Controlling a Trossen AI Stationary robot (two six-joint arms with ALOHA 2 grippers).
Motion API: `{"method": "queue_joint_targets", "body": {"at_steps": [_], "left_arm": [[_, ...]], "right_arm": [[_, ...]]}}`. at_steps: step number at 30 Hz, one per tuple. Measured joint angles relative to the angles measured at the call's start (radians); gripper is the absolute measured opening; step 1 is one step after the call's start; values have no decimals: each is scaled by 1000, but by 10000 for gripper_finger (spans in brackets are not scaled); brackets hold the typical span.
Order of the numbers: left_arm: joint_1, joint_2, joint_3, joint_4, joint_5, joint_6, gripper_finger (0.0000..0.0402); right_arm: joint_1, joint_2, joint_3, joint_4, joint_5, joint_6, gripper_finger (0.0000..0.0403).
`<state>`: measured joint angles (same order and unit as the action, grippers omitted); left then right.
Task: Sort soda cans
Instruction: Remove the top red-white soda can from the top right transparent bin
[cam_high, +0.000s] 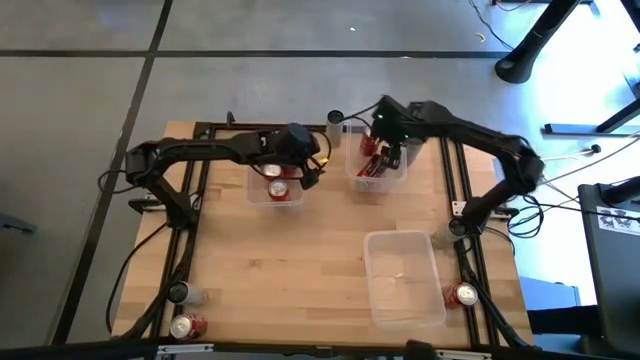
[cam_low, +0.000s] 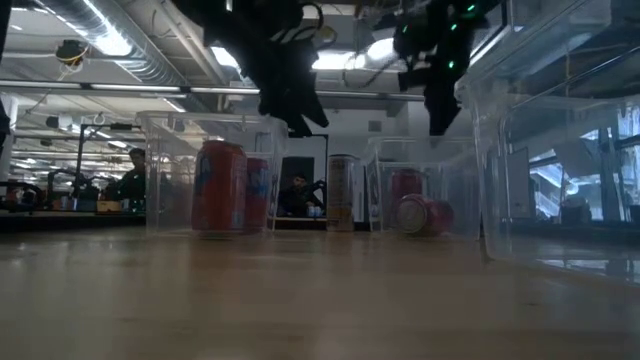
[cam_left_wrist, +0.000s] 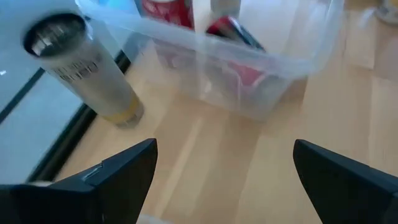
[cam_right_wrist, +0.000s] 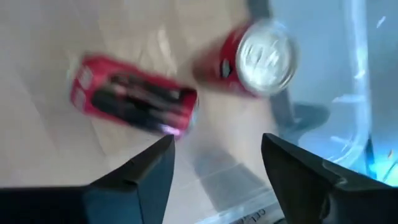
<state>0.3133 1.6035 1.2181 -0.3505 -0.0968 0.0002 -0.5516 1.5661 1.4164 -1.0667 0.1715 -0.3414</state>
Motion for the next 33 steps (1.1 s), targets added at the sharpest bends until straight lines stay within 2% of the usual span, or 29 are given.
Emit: {"method": "queue_joint_targets", "body": {"at_steps": [7,12,17,21,26,33], "left_arm": [[-31,-7,-35,-10,12,-4,363],[-61,-13,-35,-16,12,0,363],[-80,-13,-35,-38,12,6,363],[-86,-13,-35,-41,12,3,363],[-86,-13,-35,-49,12,-3,363],[-86,-13,-35,-54,11,-23,363]], "right_arm": [[-4,99,6,-66,-25,-137,232],[-4,106,-12,-63,-123,-186,232],[13,106,-12,-81,-179,-182,232],[63,106,-12,-68,-246,-165,232],[132,106,-12,-30,-270,-136,232],[225,106,-13,130,-281,-101,232]]}}
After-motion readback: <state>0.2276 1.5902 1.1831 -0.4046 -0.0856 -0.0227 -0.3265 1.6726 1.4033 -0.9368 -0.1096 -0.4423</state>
